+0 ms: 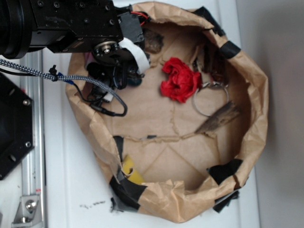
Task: Grab the plastic pickle.
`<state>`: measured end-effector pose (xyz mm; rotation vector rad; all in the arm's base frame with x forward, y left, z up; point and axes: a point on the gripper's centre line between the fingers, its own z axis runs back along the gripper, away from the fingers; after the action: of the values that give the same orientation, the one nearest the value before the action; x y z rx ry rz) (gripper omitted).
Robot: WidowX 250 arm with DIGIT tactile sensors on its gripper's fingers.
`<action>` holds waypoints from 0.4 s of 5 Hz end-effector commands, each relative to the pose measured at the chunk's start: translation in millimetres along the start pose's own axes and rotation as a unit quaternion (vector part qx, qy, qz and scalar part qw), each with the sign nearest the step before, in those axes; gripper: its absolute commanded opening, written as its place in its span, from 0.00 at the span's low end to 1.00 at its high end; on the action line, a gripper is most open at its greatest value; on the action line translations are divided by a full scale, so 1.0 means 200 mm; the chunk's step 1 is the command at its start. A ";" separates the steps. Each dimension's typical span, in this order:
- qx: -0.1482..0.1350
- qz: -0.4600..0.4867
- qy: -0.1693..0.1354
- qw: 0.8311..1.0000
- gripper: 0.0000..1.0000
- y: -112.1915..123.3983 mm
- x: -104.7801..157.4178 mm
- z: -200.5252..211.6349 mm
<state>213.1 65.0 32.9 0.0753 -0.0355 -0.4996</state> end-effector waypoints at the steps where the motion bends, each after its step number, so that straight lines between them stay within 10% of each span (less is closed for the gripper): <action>1: 0.013 0.006 0.015 1.000 1.00 -0.02 0.04 -0.11; 2: 0.018 0.078 0.012 0.997 0.81 -0.03 0.04 -0.12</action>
<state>211.8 60.0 15.5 0.0561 -0.0621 -0.2842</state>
